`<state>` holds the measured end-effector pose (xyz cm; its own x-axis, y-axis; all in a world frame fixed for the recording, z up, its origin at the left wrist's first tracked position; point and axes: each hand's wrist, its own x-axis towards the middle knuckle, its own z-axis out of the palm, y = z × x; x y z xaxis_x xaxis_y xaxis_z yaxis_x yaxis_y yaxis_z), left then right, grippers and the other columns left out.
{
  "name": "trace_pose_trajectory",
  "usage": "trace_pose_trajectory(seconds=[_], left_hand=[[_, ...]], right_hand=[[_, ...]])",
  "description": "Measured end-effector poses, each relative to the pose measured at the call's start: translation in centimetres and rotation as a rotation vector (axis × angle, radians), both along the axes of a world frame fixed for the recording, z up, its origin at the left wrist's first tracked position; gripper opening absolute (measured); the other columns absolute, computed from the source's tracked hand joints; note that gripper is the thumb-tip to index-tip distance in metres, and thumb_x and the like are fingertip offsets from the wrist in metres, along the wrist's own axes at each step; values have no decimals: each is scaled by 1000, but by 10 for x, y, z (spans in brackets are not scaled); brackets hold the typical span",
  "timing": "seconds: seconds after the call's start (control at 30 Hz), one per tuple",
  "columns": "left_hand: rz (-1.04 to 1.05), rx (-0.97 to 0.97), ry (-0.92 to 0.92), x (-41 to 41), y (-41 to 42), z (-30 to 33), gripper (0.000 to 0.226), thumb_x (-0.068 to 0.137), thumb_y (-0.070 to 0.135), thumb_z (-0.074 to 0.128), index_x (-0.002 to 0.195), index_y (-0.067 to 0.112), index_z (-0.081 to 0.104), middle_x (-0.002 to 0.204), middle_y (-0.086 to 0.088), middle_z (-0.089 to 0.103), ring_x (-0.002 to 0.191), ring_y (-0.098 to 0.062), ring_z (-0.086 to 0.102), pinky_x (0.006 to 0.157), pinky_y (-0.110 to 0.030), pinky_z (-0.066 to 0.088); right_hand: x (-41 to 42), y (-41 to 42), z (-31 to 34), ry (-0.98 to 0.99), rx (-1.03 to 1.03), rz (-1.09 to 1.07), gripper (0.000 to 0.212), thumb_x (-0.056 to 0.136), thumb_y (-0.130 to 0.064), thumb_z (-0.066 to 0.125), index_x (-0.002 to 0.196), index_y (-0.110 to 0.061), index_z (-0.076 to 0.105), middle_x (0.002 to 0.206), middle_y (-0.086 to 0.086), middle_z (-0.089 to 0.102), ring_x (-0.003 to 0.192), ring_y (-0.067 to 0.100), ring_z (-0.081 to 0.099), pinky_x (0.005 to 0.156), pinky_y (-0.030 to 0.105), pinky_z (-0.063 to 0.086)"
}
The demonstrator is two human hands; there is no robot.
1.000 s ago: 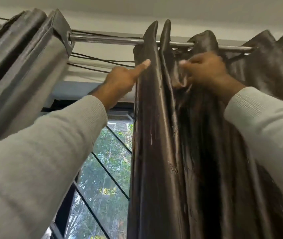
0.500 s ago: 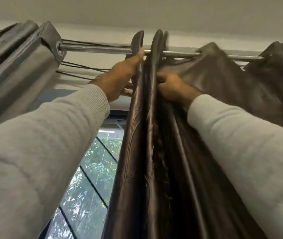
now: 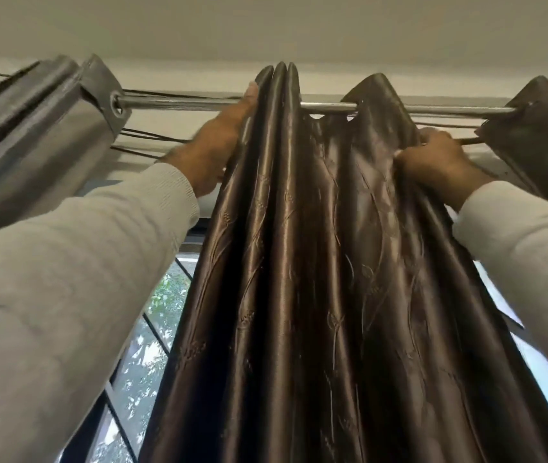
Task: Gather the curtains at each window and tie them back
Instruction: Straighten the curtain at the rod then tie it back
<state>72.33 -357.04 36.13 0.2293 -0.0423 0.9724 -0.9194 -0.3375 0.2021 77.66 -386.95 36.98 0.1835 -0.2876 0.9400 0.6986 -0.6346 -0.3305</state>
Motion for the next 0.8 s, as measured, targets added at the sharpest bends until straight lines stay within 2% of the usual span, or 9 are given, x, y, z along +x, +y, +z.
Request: trace_pose_trajectory(seconds=[0.1, 0.2, 0.27, 0.33, 0.43, 0.5, 0.57, 0.63, 0.8], left_hand=[[27, 37, -27, 3, -19, 5, 72, 102, 80, 36, 120, 25, 78, 108, 1, 82, 101, -23, 80, 101, -50, 60], [24, -29, 17, 6, -35, 9, 80, 100, 86, 28, 104, 27, 81, 96, 3, 82, 94, -20, 78, 96, -47, 59], [-6, -58, 64, 7, -35, 11, 88, 96, 90, 24, 111, 24, 80, 104, -5, 83, 104, -28, 77, 100, -53, 58], [-17, -80, 72, 6, -27, 12, 90, 97, 89, 20, 118, 23, 77, 109, -7, 81, 108, -30, 76, 101, -55, 57], [-19, -144, 62, 3, -7, 11, 94, 96, 90, 17, 126, 21, 74, 108, -6, 79, 104, -27, 74, 100, -52, 57], [-33, -198, 48, 2, 6, 13, 96, 94, 92, 19, 137, 22, 67, 123, -8, 75, 115, -30, 70, 106, -56, 54], [-55, -243, 46, 2, 17, 15, 96, 93, 93, 21, 147, 23, 59, 139, -11, 65, 125, -33, 65, 109, -59, 52], [-57, -243, 53, 4, 23, 17, 97, 93, 93, 22, 152, 23, 55, 146, -12, 59, 129, -34, 61, 110, -60, 51], [-104, -241, 25, 13, 24, 40, 97, 93, 92, 23, 156, 24, 50, 153, -14, 53, 136, -36, 55, 113, -63, 47]], right_hand=[[-1, 42, 10, -103, -223, 44, 31, 88, -27, 75, 119, -26, 77, 115, 0, 76, 108, 21, 71, 92, 35, 58], [-8, 86, 19, -57, -531, 164, 34, 98, -7, 63, 120, -28, 77, 107, -6, 74, 95, 7, 69, 74, 15, 54], [-11, 93, 21, 5, -596, 283, 24, 104, -18, 62, 119, -26, 77, 107, -4, 75, 97, 10, 70, 81, 23, 58], [-9, 82, 24, -50, -508, 397, 30, 102, -46, 63, 114, -23, 77, 109, -2, 77, 101, 15, 71, 89, 37, 56], [-4, 65, 30, -255, -135, 525, 54, 91, -69, 58, 99, -19, 78, 94, -1, 75, 83, 16, 65, 78, 37, 49], [-1, 60, 30, -262, -60, 534, 55, 96, -70, 51, 103, -20, 73, 105, 6, 74, 92, 23, 68, 86, 41, 55], [-2, 58, 24, -203, -40, 571, 45, 102, -69, 43, 100, -29, 63, 129, 13, 70, 118, 30, 67, 102, 49, 56], [-2, 60, 22, -146, -27, 633, 41, 102, -72, 39, 105, -37, 59, 141, 14, 63, 129, 32, 60, 103, 49, 55], [-1, 73, 42, -153, -3, 690, 66, 102, -76, 32, 139, -27, 55, 132, 12, 63, 125, 31, 61, 102, 49, 55]])
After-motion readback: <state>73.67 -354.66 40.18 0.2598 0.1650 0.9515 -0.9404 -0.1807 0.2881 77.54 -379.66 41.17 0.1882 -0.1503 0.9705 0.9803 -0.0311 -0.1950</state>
